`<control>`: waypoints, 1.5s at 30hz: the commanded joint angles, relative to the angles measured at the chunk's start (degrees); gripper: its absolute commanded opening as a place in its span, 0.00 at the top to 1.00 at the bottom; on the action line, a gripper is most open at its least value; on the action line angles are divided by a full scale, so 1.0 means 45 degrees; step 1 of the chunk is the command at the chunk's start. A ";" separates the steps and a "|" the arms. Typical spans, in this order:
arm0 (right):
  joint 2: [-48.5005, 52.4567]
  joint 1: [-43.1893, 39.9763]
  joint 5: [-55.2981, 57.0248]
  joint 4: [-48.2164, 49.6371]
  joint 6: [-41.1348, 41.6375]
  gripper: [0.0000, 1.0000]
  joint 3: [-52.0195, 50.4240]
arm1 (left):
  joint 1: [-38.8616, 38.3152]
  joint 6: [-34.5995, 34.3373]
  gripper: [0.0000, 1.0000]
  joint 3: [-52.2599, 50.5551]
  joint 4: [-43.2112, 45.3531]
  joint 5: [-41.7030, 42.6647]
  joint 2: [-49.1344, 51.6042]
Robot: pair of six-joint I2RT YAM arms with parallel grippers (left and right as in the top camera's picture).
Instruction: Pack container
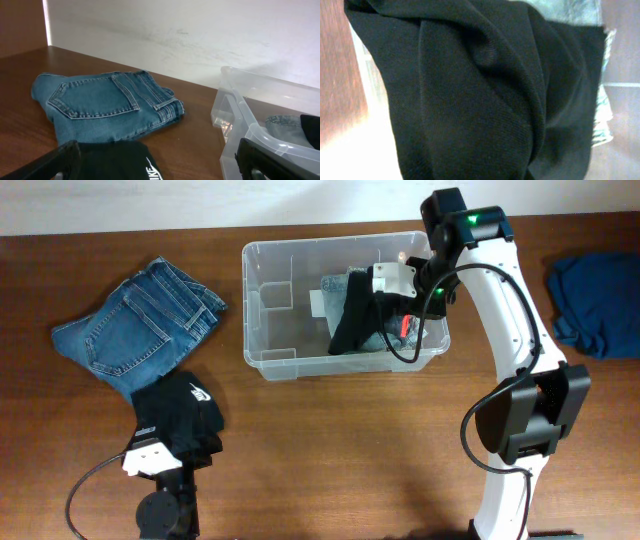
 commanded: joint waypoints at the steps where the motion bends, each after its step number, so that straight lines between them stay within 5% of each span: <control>1: 0.0068 0.0058 -0.1311 0.0525 0.0068 0.96 0.0112 | 0.0063 0.0155 0.01 -0.0083 0.0029 0.0000 -0.0107; 13: 0.0068 0.0058 -0.1341 0.4027 0.1860 0.96 0.1083 | 0.0063 0.0155 0.01 -0.0083 0.0029 0.0000 -0.0107; 26: 0.0068 0.0068 -0.1321 0.9049 1.1390 0.96 0.2545 | 0.0063 0.0155 0.01 -0.0083 0.0024 0.0000 -0.0112; 34: -0.0078 0.0068 -0.0515 0.9326 1.8923 0.96 0.2569 | 0.0063 0.0155 0.01 -0.0083 0.0024 0.0000 -0.0107; 45: -0.0510 0.0083 -0.1005 0.6960 2.3032 0.96 0.2569 | 0.0063 0.0160 0.01 -0.0083 0.0029 0.0000 -0.0112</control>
